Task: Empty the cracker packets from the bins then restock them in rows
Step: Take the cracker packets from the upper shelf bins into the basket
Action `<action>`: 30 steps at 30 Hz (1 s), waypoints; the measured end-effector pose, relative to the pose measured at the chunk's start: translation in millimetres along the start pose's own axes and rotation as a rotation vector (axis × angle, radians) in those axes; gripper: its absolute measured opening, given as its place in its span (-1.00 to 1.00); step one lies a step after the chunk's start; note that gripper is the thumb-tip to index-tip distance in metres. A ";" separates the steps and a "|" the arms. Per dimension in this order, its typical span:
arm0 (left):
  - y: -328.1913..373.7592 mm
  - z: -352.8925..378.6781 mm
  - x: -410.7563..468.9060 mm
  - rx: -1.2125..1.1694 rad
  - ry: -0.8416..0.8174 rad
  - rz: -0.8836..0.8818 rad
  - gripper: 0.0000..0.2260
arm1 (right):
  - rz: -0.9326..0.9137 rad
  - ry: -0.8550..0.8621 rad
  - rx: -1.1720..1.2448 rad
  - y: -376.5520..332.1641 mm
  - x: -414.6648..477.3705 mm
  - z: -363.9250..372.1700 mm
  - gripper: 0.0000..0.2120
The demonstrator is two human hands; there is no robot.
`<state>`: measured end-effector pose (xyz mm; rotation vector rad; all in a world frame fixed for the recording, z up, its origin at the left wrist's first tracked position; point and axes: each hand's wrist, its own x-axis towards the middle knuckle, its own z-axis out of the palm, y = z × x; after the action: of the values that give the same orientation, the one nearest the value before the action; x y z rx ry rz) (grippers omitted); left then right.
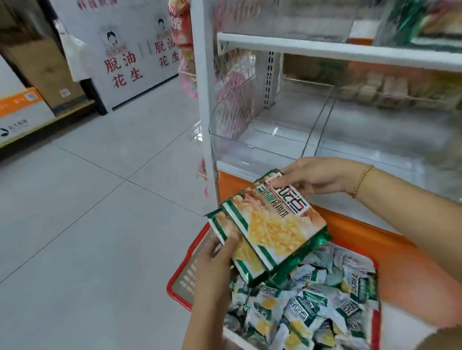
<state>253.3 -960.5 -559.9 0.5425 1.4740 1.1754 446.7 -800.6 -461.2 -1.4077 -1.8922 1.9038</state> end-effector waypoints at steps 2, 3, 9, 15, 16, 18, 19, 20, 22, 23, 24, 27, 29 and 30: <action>1.9 11.2 -2.1 -0.064 -0.043 -0.041 -0.09 | -0.014 0.028 -0.020 2.1 -20.8 -6.8 -0.40; 3.9 16.4 -3.3 -0.089 -0.075 -0.052 -0.07 | -0.020 0.017 -0.017 3.4 -33.3 -10.0 -0.47; 15.1 46.2 -14.2 -0.199 -0.329 -0.115 -0.72 | 0.046 -0.084 -0.011 20.8 -103.3 -15.9 -0.54; 33.0 64.7 -21.8 -0.193 -0.349 -0.087 -0.42 | -0.041 0.018 0.011 35.4 -124.6 -13.3 -0.57; 38.3 67.8 -22.3 -0.199 -0.366 -0.078 -0.39 | -0.054 0.023 0.012 35.3 -127.3 -15.9 -0.57; 51.9 72.5 -25.9 -0.204 -0.422 -0.051 -0.32 | -0.081 0.029 0.011 33.6 -133.1 -20.6 -0.58; 59.1 73.6 -27.3 -0.185 -0.441 -0.024 -0.29 | -0.094 0.036 0.001 31.8 -136.4 -22.2 -0.60; 67.0 74.5 -29.8 -0.167 -0.472 0.007 -0.32 | -0.109 0.043 -0.021 29.0 -140.0 -23.7 -0.62; 79.7 76.6 -32.1 -0.108 -0.504 0.067 -0.42 | -0.152 0.054 -0.100 22.6 -147.9 -28.5 -0.60; 85.2 78.5 -31.7 -0.086 -0.507 0.097 -0.46 | -0.176 0.047 -0.135 18.0 -152.6 -32.2 -0.56; 91.6 81.7 -32.3 -0.080 -0.507 0.126 -0.50 | -0.196 0.034 -0.150 12.0 -157.5 -36.8 -0.49; 108.3 93.9 -30.9 -0.125 -0.534 0.207 -0.59 | -0.229 0.045 -0.106 -11.7 -172.3 -50.6 -0.36; 122.1 102.0 -31.4 -0.133 -0.542 0.294 -0.53 | -0.241 0.070 -0.071 -27.1 -180.1 -58.9 -0.31; 129.4 105.8 -31.5 -0.113 -0.542 0.353 -0.46 | -0.248 0.085 -0.084 -34.4 -183.6 -62.1 -0.34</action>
<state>325.1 -896.7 -419.5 0.9833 0.8634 1.2451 573.1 -866.6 -325.5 -1.1886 -2.0196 1.6429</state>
